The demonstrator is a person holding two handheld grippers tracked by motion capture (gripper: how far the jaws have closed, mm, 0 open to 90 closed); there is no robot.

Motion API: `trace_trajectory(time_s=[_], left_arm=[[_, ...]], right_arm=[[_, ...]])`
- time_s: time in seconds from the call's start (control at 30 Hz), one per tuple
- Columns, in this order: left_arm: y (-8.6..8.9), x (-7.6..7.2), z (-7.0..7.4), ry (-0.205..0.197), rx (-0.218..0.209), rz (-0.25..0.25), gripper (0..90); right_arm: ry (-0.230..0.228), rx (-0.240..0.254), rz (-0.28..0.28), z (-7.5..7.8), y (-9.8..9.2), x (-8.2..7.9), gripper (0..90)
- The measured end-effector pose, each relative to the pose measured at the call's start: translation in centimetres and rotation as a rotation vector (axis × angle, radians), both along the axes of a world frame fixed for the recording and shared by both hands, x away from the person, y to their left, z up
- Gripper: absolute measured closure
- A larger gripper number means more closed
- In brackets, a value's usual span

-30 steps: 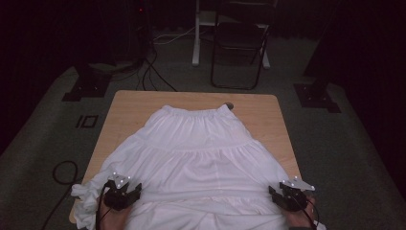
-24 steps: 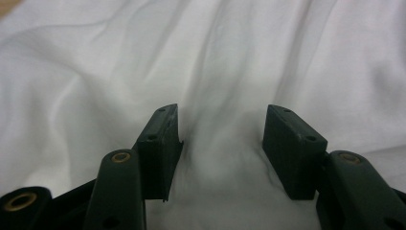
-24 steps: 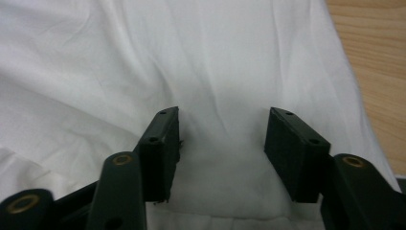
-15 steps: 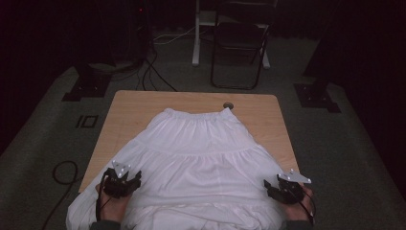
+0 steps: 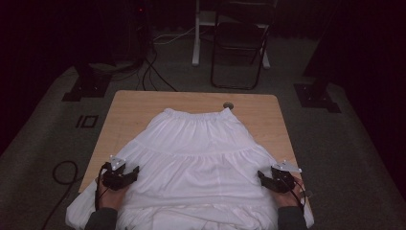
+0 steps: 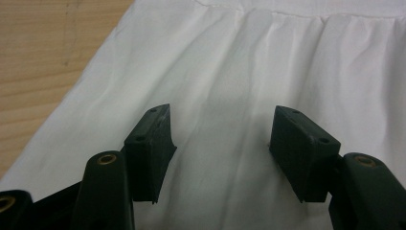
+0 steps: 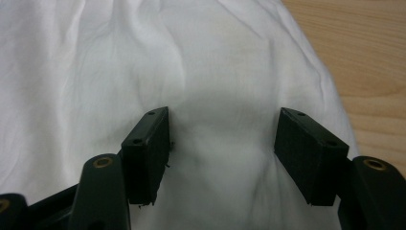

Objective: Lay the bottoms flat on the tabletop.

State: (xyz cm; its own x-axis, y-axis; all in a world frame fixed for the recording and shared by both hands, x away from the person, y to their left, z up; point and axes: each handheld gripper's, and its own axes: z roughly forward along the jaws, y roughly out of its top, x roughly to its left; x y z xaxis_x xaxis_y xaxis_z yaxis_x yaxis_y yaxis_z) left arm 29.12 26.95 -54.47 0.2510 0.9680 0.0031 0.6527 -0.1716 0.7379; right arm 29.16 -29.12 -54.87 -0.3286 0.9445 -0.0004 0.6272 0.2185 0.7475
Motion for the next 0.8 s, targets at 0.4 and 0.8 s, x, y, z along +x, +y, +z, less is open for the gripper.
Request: trace_trajectory(time_s=[0.4,0.8], left_arm=[[3.1,-3.3,0.0,0.002,0.001,-0.002,42.1],[0.4,-3.8,0.2,0.023,0.008,0.008,42.6]], right_arm=[[0.009,-0.005,-0.011,0.1,1.5,-4.8,37.1],[0.021,-0.007,-0.119,0.2,-1.9,-5.8,39.1]])
